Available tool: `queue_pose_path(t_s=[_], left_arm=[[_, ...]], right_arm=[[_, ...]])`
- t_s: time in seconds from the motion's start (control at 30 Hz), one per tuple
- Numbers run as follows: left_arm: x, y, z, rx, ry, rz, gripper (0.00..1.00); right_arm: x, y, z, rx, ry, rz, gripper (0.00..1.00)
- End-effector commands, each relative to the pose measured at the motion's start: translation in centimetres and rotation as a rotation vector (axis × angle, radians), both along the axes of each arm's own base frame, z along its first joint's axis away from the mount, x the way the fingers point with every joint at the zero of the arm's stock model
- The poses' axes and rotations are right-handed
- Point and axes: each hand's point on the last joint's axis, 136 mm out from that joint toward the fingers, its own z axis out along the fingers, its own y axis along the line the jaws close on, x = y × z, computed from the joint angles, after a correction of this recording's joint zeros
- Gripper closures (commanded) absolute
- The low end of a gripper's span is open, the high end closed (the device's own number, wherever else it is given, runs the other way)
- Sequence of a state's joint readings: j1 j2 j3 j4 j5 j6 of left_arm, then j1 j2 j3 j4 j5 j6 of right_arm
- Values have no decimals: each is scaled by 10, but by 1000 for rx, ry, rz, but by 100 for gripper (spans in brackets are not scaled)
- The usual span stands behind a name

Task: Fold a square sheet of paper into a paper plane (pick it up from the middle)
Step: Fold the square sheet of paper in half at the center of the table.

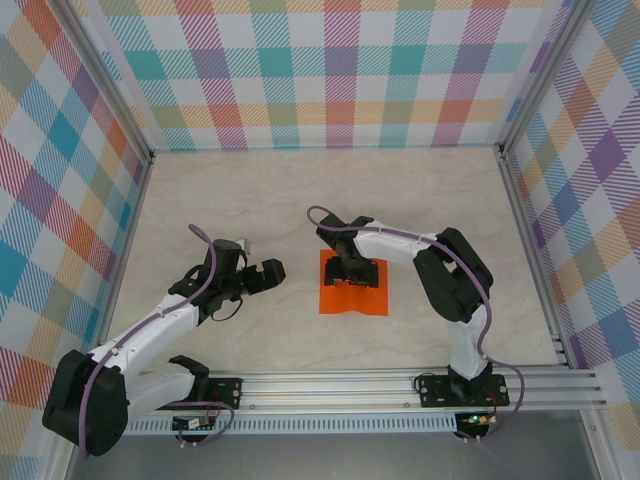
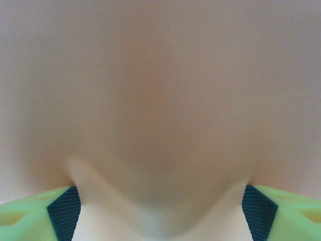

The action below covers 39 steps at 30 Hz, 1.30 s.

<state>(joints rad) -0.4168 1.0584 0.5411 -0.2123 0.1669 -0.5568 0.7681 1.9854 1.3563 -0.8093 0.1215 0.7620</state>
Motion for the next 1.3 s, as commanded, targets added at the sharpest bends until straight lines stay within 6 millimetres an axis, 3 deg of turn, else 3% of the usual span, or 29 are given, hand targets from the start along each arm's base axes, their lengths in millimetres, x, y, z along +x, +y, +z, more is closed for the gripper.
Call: queue_pose_path(t_s=[0.0,0.23,0.3,0.47,0.7,1.03,1.13,1.27], left_arm=[[-2,0,6,1,-5,-8,0],[-5,3,8,4,-18,1,0],[-6,5,7,14,-16,6,0],[-2,5,9,27,-15,6,0],[0,6,7,15,3,37,0],[1,4,21,-26,-19,55,0],[0,4,25,-35,-33,53,0],[-3,0,22,-57,-19,40,0]], right_arm=[[-6,5,-4,20,31,21,23],[0,9,8,34,10,20,47],[0,11,12,49,2,19,63],[0,16,24,90,-10,25,63],[-2,39,53,255,-29,43,69],[-3,99,119,690,-18,47,70],[3,100,122,767,-21,8,68],[4,81,93,730,3,-62,65]])
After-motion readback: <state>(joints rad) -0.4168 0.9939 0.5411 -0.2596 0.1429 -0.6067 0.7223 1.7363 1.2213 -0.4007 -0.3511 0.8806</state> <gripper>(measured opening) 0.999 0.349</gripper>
